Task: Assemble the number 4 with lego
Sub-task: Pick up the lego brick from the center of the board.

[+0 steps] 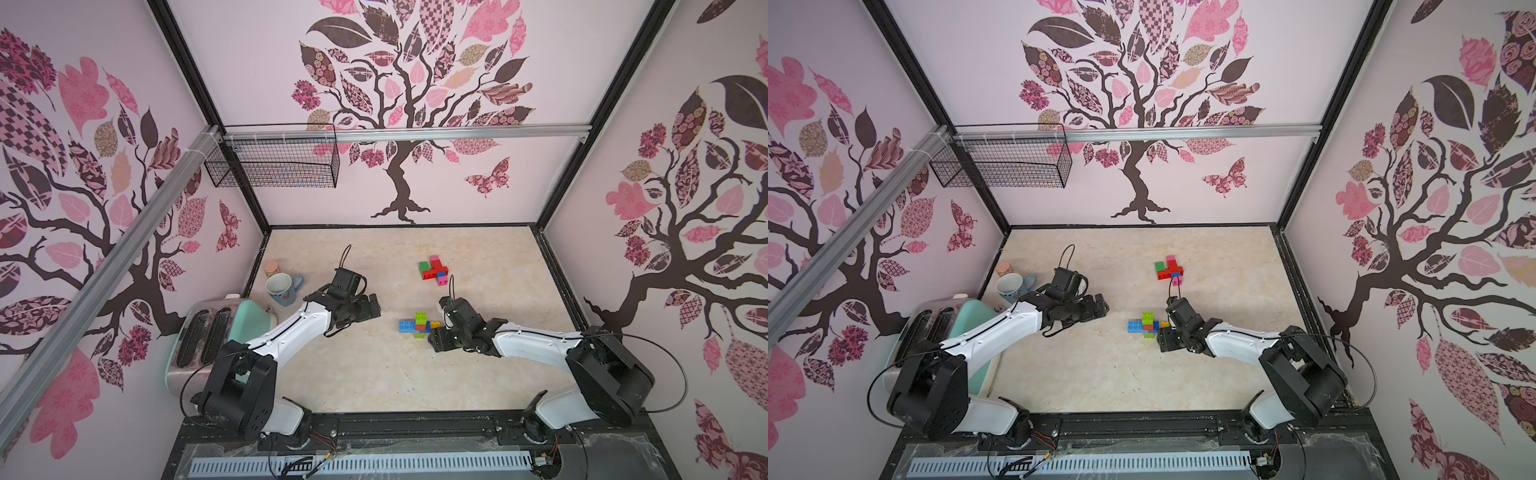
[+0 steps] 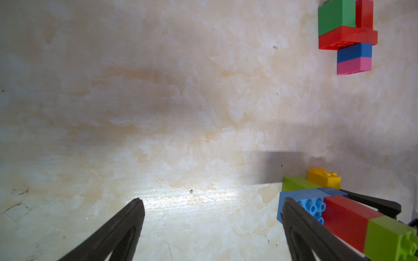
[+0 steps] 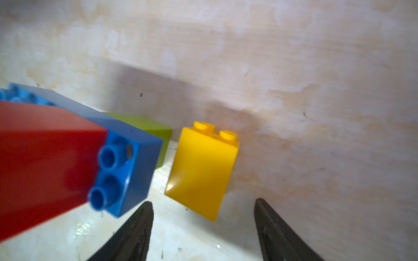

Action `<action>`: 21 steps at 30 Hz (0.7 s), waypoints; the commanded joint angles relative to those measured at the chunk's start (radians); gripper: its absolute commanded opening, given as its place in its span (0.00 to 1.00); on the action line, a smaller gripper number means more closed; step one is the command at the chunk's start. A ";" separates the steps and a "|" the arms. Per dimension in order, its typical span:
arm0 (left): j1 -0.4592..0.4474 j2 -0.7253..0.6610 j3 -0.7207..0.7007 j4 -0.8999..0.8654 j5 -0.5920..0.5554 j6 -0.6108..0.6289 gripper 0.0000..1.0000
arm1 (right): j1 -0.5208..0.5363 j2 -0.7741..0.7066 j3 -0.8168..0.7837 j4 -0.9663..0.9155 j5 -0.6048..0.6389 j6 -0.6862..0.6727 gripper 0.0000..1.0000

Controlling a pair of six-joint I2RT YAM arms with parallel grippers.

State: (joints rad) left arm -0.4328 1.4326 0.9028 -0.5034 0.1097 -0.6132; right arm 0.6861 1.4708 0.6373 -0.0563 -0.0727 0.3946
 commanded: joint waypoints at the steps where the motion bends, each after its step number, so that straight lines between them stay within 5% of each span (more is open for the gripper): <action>1: -0.004 -0.023 -0.009 -0.006 -0.011 0.006 0.98 | 0.003 0.029 0.027 0.021 -0.016 -0.019 0.75; 12: -0.004 -0.037 -0.012 -0.020 -0.021 0.009 0.98 | 0.005 0.040 0.005 0.039 0.279 0.028 0.51; 21: -0.004 -0.027 -0.004 -0.018 -0.013 0.009 0.98 | 0.004 0.045 -0.031 0.156 0.161 -0.080 0.69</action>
State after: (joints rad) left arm -0.4328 1.4117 0.9028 -0.5144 0.1017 -0.6125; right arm 0.6861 1.5066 0.5953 0.0746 0.1112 0.3565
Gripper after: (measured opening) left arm 0.977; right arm 0.689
